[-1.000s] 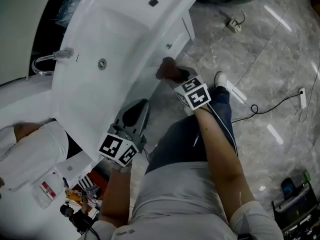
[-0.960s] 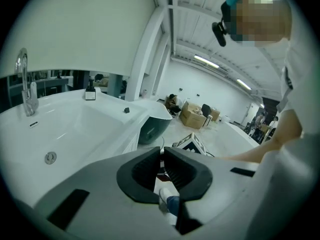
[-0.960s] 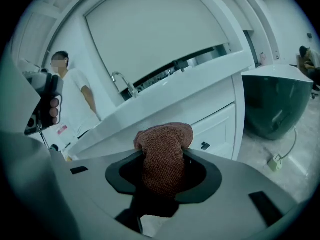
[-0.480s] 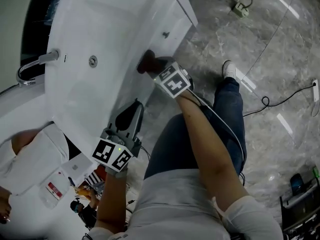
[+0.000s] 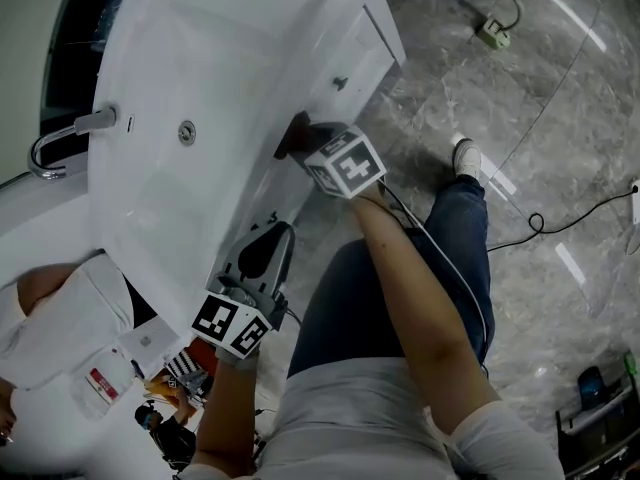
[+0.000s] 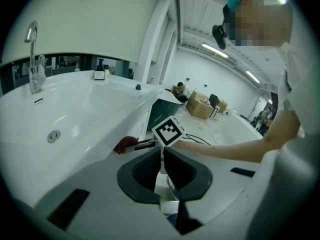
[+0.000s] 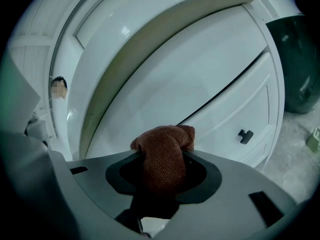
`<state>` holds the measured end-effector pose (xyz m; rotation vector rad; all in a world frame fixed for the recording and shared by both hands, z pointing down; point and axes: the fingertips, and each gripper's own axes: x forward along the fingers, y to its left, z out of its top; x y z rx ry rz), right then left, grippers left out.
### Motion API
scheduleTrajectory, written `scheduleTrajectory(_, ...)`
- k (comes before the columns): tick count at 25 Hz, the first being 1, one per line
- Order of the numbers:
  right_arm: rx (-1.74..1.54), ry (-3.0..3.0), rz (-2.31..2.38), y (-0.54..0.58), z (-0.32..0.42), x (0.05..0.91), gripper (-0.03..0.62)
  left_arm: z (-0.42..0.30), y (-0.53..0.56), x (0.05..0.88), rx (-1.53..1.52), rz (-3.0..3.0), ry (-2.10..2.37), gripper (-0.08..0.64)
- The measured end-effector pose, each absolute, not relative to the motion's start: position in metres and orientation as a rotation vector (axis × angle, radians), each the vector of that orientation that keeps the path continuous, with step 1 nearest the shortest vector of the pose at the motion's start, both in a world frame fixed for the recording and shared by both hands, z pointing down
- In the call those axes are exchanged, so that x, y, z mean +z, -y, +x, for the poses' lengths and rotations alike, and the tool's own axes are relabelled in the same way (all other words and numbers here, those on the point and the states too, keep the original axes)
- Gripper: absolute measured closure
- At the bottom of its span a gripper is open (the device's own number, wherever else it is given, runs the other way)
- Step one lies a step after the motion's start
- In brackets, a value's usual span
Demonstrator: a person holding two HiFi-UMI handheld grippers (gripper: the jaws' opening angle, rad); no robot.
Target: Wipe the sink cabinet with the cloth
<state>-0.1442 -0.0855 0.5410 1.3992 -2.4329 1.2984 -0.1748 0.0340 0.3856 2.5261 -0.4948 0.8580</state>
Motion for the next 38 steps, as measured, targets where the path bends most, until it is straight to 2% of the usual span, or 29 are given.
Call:
scheduleTrajectory(12,1.514,2.462,1.318,0.096,-0.119,0.537,0.426,-0.151,-0.02,0.4,0.927,2.534,0.537,0.546)
scheduleTrajectory(29,1.527,2.463,1.41,0.14,0.031,0.539,0.426,-0.056,0.01,0.401,0.907,2.525,0.575,0.546)
scheduleTrajectory(34,1.543,2.475,1.567,0.155,0.091,0.536,0.426,-0.028,0.017,0.404,0.898,2.516,0.584,0.546)
scheduleTrajectory(38,1.571,2.525,1.524,0.158,0.1,0.537,0.423,-0.014,0.021,0.41,0.892,2.506,0.594,0.546)
